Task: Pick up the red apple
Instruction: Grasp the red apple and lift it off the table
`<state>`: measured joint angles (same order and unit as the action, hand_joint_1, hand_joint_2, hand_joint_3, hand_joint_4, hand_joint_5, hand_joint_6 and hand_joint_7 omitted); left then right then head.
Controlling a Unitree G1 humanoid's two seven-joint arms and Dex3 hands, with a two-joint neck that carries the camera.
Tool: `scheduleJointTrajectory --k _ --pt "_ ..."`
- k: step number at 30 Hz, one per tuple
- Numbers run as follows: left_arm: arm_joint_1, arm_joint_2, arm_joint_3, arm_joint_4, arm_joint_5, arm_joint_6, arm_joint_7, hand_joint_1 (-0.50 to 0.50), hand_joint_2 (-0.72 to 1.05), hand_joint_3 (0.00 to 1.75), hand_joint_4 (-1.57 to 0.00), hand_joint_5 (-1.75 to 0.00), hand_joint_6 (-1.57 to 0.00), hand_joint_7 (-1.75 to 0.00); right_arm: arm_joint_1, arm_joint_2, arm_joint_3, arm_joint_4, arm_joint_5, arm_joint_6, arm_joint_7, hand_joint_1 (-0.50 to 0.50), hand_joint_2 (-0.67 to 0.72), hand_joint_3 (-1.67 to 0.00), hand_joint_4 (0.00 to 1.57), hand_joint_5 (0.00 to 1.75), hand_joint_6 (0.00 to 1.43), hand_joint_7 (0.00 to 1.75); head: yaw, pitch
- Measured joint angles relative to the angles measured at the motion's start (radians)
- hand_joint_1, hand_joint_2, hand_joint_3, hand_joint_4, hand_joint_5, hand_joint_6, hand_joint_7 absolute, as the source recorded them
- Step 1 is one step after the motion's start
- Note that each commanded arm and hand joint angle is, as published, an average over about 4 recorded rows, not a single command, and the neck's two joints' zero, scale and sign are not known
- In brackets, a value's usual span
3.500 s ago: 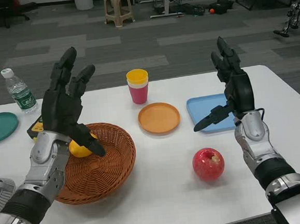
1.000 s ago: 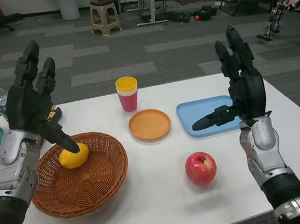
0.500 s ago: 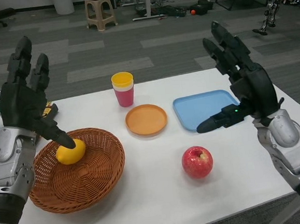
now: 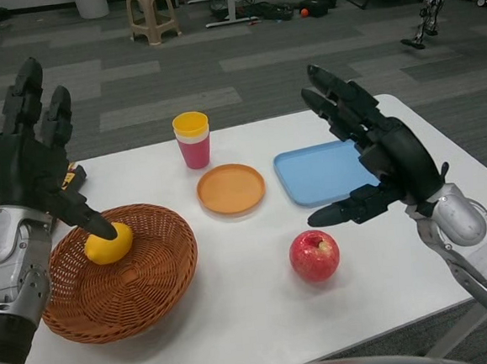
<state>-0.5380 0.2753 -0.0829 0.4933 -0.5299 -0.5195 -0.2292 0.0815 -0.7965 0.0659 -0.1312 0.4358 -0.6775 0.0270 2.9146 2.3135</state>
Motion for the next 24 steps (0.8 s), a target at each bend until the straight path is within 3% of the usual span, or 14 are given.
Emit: scheduleJointTrajectory --k 11,15,24 --pt "0.000 0.000 -0.006 0.000 -0.001 0.000 0.000 -0.50 -0.55 0.07 0.00 0.00 0.00 -0.14 0.026 -0.087 0.075 -0.012 0.000 0.014 0.000 -0.50 -0.48 -0.32 0.00 0.00 0.00 0.07 -0.010 -0.012" --pt "0.000 0.000 -0.007 0.000 -0.001 0.000 0.000 -0.50 -0.55 0.04 0.00 0.00 0.00 -0.14 0.028 -0.090 0.086 -0.005 0.000 0.015 0.001 -0.50 -0.41 -0.40 0.00 0.00 0.00 0.07 -0.010 -0.017" --pt "0.000 0.000 -0.009 0.000 -0.002 0.000 0.000 -0.50 -0.55 0.04 0.00 0.00 0.00 -0.14 0.037 -0.091 0.118 0.071 0.000 0.015 0.012 -0.50 -0.41 -0.32 0.00 0.00 0.00 0.05 -0.012 -0.026"
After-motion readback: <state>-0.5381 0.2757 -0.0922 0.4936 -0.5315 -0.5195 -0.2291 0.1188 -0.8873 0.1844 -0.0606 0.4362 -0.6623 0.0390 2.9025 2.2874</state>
